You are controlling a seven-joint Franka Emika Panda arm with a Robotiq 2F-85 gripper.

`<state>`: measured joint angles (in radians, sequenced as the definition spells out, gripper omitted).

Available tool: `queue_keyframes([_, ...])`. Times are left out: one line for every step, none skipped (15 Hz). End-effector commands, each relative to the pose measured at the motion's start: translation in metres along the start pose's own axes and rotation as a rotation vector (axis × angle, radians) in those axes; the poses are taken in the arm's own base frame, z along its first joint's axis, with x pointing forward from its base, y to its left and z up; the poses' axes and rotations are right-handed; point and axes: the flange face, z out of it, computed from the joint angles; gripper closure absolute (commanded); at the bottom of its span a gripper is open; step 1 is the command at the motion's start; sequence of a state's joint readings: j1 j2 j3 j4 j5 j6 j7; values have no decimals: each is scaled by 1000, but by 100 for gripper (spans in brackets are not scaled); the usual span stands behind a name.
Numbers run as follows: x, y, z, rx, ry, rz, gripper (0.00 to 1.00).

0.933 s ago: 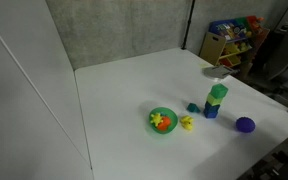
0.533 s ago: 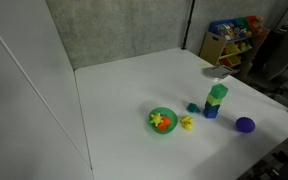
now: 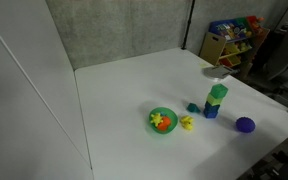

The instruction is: Place the round yellow toy on top of the stack

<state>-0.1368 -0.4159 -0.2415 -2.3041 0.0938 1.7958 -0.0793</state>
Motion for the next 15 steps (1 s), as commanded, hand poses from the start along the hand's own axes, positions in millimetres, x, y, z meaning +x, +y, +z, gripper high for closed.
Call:
queue_keyframes([25,-27,-6,-40,-13,3,0])
queue_keyframes([31,-37,-6,-52,-16,-5,0])
queue_keyframes([36,-48,-5,-68,-15,-15,0])
queue_keyframes([41,-61,-3,-84,-11,-22,0])
queue_keyframes([46,-73,-2,-101,-10,-32,0])
queue_keyframes([50,-86,0,-119,-3,-44,0])
queue_keyframes([54,-99,2,-137,7,-62,0])
queue_keyframes([58,-112,4,-155,18,-80,0])
queue_keyframes([61,-125,9,-176,32,-101,0])
queue_keyframes([65,-139,13,-200,49,-119,0])
queue_keyframes([69,-151,18,-222,63,-138,0])
queue_keyframes([73,-163,24,-240,79,-155,0])
queue_keyframes([76,-173,29,-254,91,-172,0])
queue_keyframes([79,-182,35,-263,100,-190,0])
queue_keyframes([80,-187,37,-267,107,-202,0])
